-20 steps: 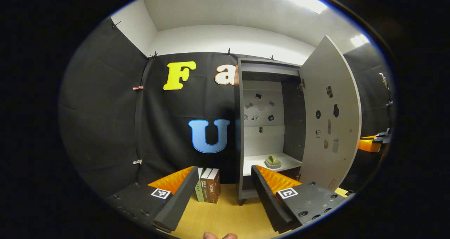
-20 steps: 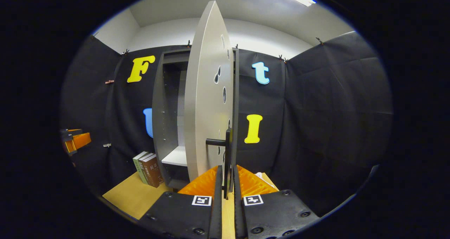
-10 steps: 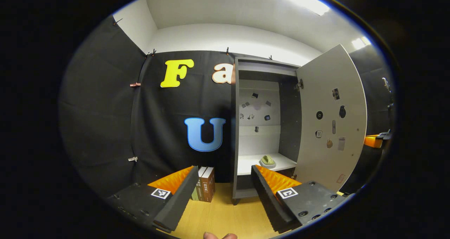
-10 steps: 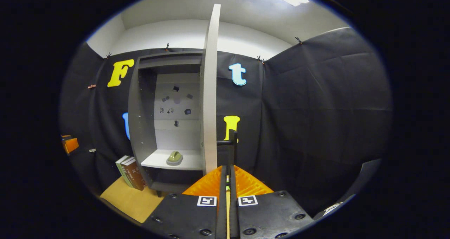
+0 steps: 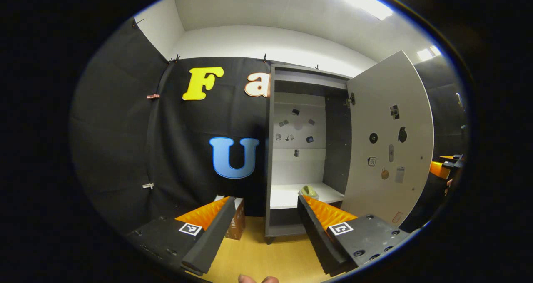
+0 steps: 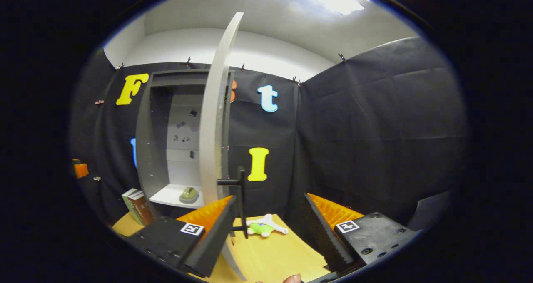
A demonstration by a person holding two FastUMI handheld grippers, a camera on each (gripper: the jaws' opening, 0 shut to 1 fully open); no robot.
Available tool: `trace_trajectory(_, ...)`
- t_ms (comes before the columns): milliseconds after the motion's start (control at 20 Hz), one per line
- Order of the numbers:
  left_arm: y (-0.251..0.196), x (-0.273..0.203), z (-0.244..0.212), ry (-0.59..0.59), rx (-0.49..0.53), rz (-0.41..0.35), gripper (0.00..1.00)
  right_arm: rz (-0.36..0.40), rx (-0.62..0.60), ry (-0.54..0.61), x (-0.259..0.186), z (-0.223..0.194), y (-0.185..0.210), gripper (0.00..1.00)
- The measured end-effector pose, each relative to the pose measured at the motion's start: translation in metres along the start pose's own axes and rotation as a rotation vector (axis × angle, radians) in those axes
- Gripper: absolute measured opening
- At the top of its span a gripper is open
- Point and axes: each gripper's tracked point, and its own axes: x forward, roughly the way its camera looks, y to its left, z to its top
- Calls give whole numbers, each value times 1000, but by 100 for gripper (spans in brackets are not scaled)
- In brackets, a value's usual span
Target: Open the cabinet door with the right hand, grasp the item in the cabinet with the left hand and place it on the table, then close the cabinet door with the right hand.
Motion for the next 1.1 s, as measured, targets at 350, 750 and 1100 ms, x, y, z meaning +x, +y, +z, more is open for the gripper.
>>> trace_trajectory(350,-70,76,-12,32,-25,-123,94,3,-35,-57,13,0,-35,97)
trace_trajectory(750,-148,188,-50,164,-16,-243,95,-30,-45,11,49,-36,-86,97)
trace_trajectory(1100,-176,303,-92,302,97,-238,94,-81,-49,26,83,-56,-137,98)
